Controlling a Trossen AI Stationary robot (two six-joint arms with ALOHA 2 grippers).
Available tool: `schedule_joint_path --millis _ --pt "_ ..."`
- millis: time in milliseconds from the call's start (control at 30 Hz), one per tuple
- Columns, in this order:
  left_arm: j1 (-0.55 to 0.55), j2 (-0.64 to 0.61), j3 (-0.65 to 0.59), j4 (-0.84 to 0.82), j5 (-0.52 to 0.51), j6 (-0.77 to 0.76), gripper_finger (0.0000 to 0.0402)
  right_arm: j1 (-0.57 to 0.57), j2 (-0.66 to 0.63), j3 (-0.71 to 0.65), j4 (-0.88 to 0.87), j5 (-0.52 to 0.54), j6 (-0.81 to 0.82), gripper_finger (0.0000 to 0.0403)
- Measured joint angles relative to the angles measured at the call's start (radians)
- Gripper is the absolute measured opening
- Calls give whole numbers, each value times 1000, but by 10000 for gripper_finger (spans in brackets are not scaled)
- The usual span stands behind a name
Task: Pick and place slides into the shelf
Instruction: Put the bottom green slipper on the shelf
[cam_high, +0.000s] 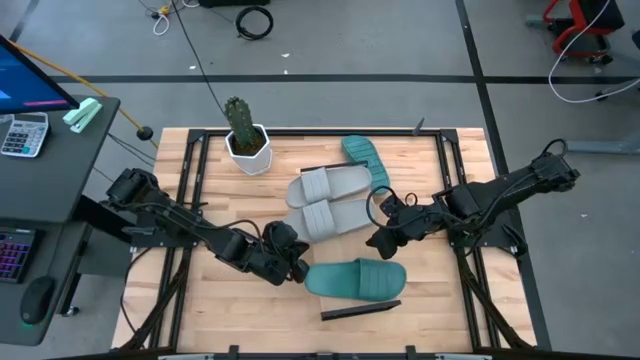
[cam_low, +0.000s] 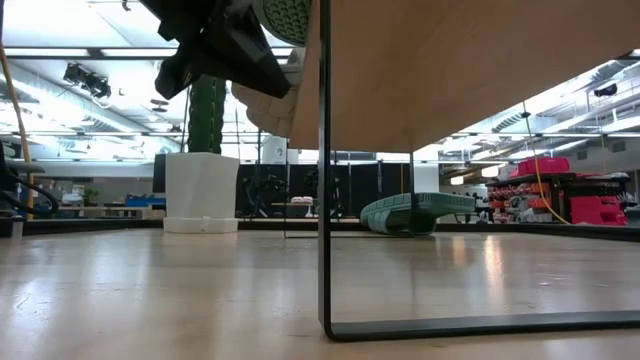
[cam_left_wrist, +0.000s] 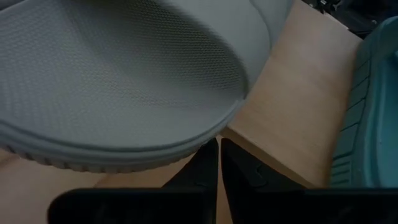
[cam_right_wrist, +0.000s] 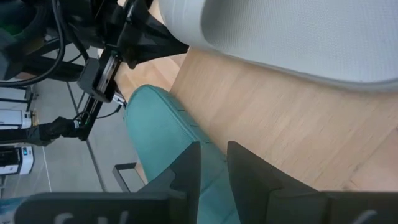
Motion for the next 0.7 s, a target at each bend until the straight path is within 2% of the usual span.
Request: schedule_joint_path --millis 300,533,700 --pt "-4 0 -1 6 14 -3 12 0 0 0 0 -2 -1 85" --pt "-26 -7 -1 4 2 -21 17 15 0 0 3 -2 -1 85" --pt "-35 -13 -2 51 -1 21 13 19 0 0 3 -3 1 85"
